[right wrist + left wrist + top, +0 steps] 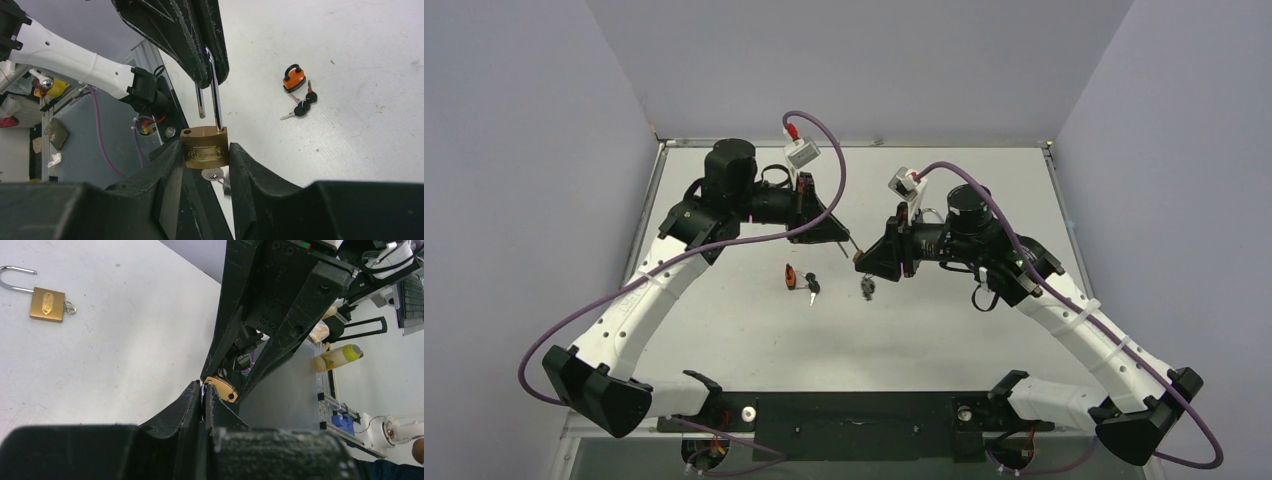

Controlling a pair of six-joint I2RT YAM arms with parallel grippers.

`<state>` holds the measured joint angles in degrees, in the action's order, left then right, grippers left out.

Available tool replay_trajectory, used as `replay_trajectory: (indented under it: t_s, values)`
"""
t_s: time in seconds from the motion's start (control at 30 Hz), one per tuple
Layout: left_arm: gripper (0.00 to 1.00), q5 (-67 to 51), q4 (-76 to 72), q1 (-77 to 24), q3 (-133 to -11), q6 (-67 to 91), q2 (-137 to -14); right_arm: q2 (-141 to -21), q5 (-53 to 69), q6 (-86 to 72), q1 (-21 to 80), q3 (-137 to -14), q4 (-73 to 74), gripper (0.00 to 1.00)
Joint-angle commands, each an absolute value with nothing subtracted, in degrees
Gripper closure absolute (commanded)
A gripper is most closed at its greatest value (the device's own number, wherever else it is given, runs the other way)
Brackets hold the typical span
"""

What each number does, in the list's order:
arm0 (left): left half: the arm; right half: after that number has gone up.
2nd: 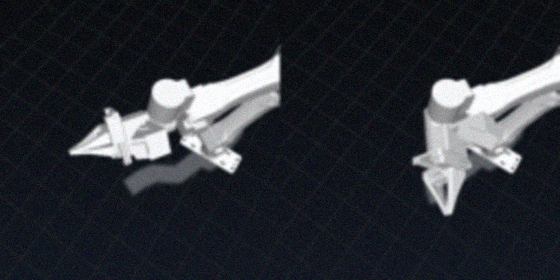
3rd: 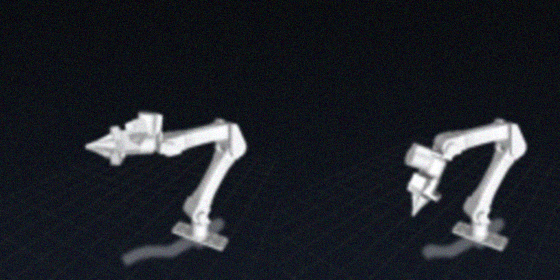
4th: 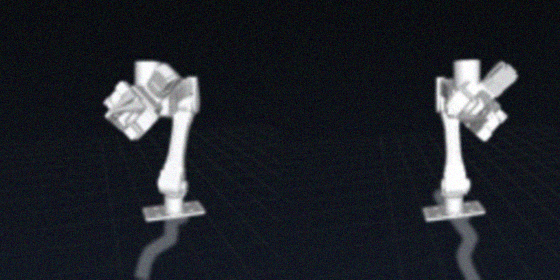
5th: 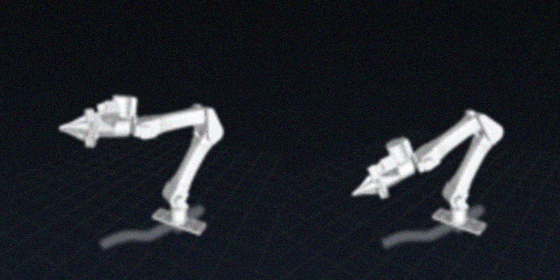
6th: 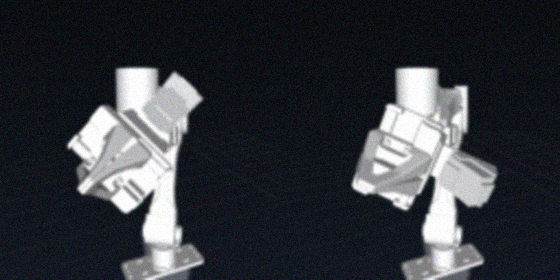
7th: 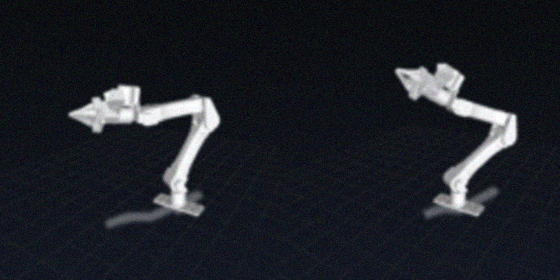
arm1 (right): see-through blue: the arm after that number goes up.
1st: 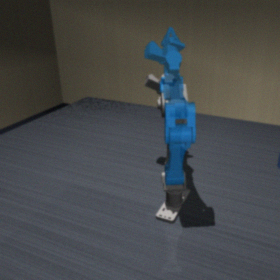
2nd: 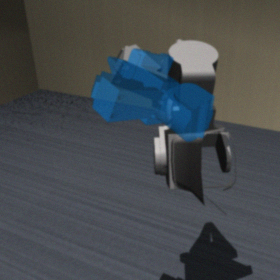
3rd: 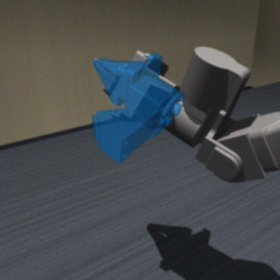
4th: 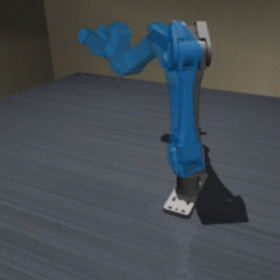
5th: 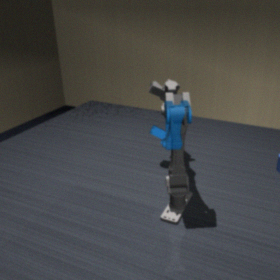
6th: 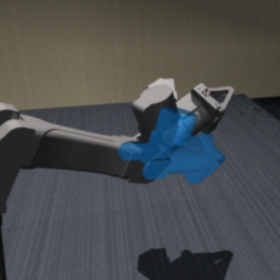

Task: Lock with the key
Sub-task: Lock the lock.

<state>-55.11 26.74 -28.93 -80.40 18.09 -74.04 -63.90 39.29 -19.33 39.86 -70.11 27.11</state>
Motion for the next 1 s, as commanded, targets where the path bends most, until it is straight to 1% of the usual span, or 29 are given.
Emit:
replay_trajectory:
  t_s: [0.0,0.03,0.07,0.1,0.13,0.17,0.2,0.33,0.53,0.73,0.87,0.97]
  values:
    - [1.0,-52.5,22.56,-30.67,-82.05,20.94,-73.29,-62.77,33.81,-18.14,40.3,-73.56,24.82,0.81]
    - [1.0,-51.4,20.58,-30.8,-81.73,22.7,-72.84,-62.85,32.75,-17.9,40.33,-73.7,24.79,0.75]
    - [1.0,-50.62,18.64,-31.08,-81.56,23.74,-72.26,-62.84,32.07,-17.51,40.38,-73.85,24.79,0.62]
    - [1.0,-49.52,17.14,-31.46,-81.23,25.71,-71.95,-62.8,30.49,-17.01,40.4,-74.12,24.74,0.56]
    - [1.0,-48.89,16.35,-31.68,-81.13,26.57,-71.31,-62.59,29.57,-16.72,40.37,-74.24,24.68,0.46]
    - [1.0,-47.31,14.88,-32.24,-81.17,28.04,-70.95,-62.05,28.11,-16.4,40.35,-74.35,24.32,0.4]
    - [1.0,-46.24,14.29,-32.51,-81.28,28.57,-70.29,-61.7,27.42,-16.24,40.21,-74.35,24.02,0.38]
    - [1.0,-41.75,11.05,-33.15,-81.81,32.23,-69.05,-58.9,27.28,-16.48,38.47,-73.07,19.84,0.36]
    - [1.0,-36.81,5.45,-33.47,-82.54,39.09,-67.55,-55.09,40.62,-23.56,29.07,-69.28,2.78,0.37]
    - [1.0,-31.89,-1.77,-33.82,-82.86,47.82,-66.01,-56.34,44.46,-28.21,28.43,-71.14,-7.1,0.38]
    - [1.0,-28.08,-3.13,-34.18,-83.83,51.14,-65.18,-58.06,45.34,-31.74,28.72,-71.98,-12.25,0.4]
    - [1.0,-27.37,-4.59,-34.19,-84.35,52.91,-64.83,-59.21,45.37,-32.69,29.27,-72.32,-13.98,0.43]
